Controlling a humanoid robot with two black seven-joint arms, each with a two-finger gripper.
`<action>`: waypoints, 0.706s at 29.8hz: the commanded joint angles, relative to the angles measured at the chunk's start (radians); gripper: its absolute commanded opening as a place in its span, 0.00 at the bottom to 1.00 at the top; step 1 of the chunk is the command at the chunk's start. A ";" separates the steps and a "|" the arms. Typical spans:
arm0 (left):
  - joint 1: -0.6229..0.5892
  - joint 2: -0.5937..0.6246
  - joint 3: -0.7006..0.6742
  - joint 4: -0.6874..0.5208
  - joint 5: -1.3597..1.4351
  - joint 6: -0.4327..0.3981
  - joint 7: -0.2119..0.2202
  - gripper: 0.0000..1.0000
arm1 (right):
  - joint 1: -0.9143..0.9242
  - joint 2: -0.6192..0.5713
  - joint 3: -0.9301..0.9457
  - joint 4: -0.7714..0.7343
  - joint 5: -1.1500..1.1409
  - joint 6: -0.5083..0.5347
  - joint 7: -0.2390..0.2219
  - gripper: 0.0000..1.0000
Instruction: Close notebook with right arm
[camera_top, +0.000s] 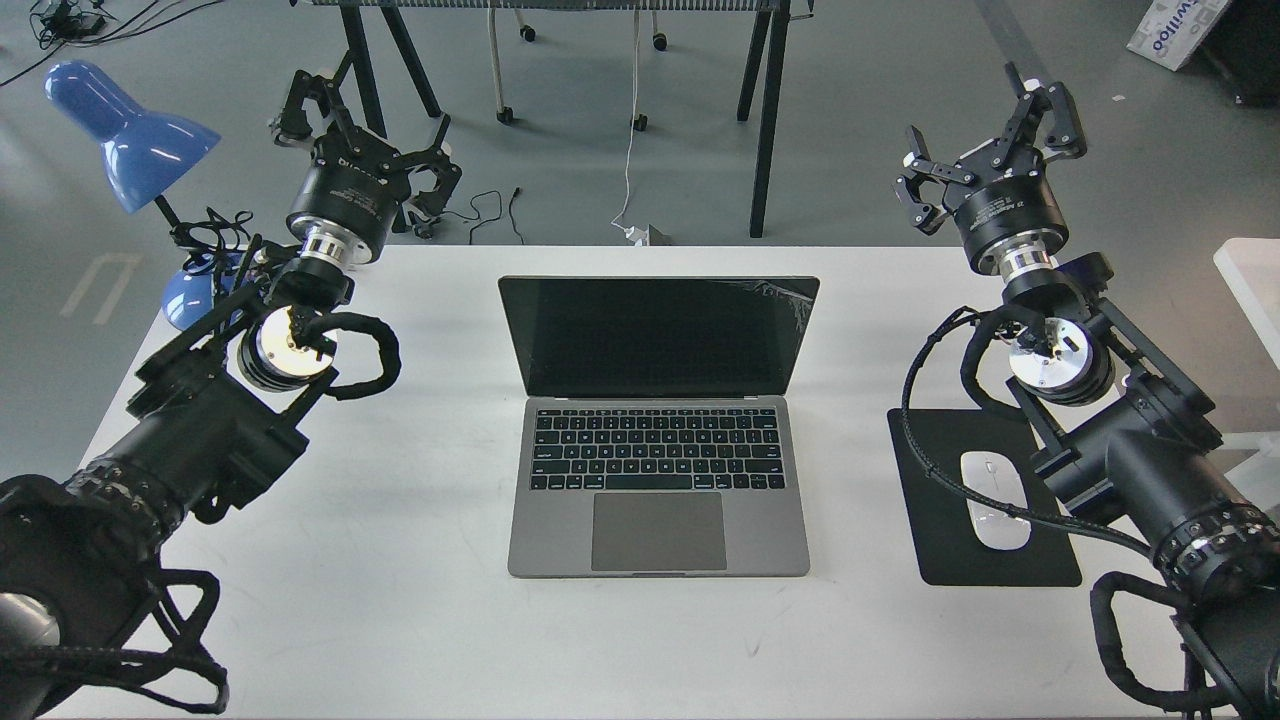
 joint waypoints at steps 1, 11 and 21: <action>0.000 0.000 0.001 0.000 0.002 0.000 0.000 1.00 | -0.003 -0.002 -0.003 -0.001 0.001 0.001 0.000 1.00; 0.000 0.002 -0.002 0.000 0.000 -0.011 0.000 1.00 | 0.019 0.025 -0.048 -0.004 -0.001 -0.008 -0.015 1.00; 0.000 0.002 -0.002 0.000 0.000 -0.011 0.000 1.00 | 0.066 0.122 -0.162 -0.071 -0.001 -0.023 -0.014 1.00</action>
